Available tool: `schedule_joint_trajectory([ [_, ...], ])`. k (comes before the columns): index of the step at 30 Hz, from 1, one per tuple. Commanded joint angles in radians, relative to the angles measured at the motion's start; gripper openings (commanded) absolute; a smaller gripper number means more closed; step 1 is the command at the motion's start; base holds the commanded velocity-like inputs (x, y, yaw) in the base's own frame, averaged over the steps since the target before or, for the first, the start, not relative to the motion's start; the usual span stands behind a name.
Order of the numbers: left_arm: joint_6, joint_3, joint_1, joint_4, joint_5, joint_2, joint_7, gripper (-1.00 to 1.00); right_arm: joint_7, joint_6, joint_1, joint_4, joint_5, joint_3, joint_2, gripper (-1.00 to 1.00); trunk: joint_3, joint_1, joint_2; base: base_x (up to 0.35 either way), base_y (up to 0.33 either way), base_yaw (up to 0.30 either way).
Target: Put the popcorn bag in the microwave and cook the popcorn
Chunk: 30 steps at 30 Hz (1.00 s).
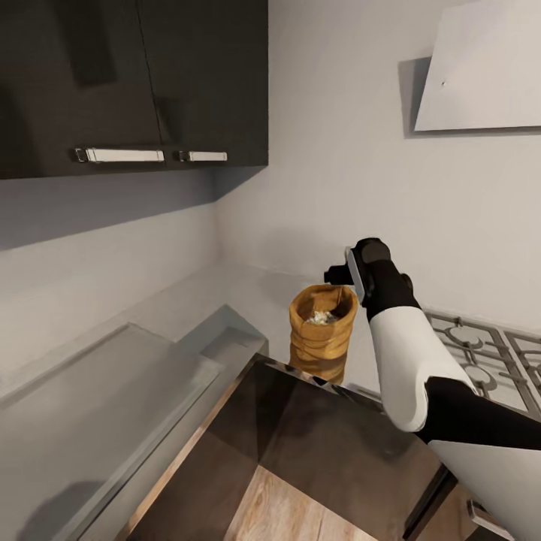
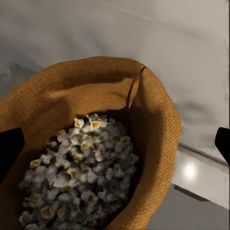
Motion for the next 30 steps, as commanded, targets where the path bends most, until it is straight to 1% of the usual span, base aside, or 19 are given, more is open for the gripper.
schedule_joint_trajectory([
  [1, -0.002, 0.0, 0.0, -0.002, 0.004, 0.0, 0.0, 1.0, -0.007, -0.003, -0.001, 0.005, 0.007, -0.01, 0.005, 1.0, -0.001, 0.0, -0.001, 0.0, 0.0, 0.0],
  [3, -0.001, 0.0, 0.0, -0.002, 0.004, 0.0, 0.0, 1.0, -0.018, -0.014, -0.001, 0.016, 0.014, -0.021, 0.005, 1.0, -0.001, 0.0, -0.001, 0.0, 0.0, 0.0],
  [5, -0.001, 0.0, 0.0, -0.002, 0.004, 0.0, 0.0, 1.0, -0.013, -0.003, 0.002, 0.01, 0.004, -0.031, 0.005, 1.0, -0.001, 0.0, -0.001, 0.0, 0.0, 0.0],
  [8, -0.002, 0.0, 0.0, -0.001, 0.004, 0.0, 0.0, 1.0, 0.004, 0.008, 0.009, -0.006, 0.002, -0.014, 0.002, 1.0, -0.001, 0.0, -0.001, 0.0, 0.0, 0.0],
  [11, -0.002, -0.001, 0.0, -0.002, 0.003, 0.0, 0.0, 1.0, 0.006, 0.008, 0.01, -0.023, 0.002, 0.001, 0.001, 1.0, -0.001, 0.0, -0.001, 0.0, 0.0, 0.0],
  [15, -0.002, -0.005, 0.0, -0.001, -0.003, -0.001, -0.001, 1.0, 0.006, 0.008, 0.01, -0.028, 0.002, 0.002, 0.001, 1.0, -0.001, 0.0, -0.001, -0.023, 0.0, 0.0],
  [24, -0.002, -0.005, 0.0, -0.001, -0.004, -0.001, 0.0, 1.0, 0.005, 0.008, 0.01, -0.02, 0.001, 0.002, 0.001, 1.0, -0.001, 0.0, -0.001, -0.228, 0.0, 0.0],
  [28, -0.002, -0.005, 0.0, -0.001, -0.003, 0.0, 0.0, 1.0, 0.005, 0.008, 0.011, -0.015, -0.003, 0.002, 0.005, 1.0, -0.001, 0.0, -0.001, -0.089, 0.0, 0.0],
  [30, -0.002, -0.005, 0.0, -0.001, -0.003, 0.0, 0.0, 1.0, 0.004, 0.008, 0.011, 0.002, -0.006, 0.002, 0.005, 1.0, -0.001, 0.0, -0.001, -0.019, 0.0, 0.0],
])
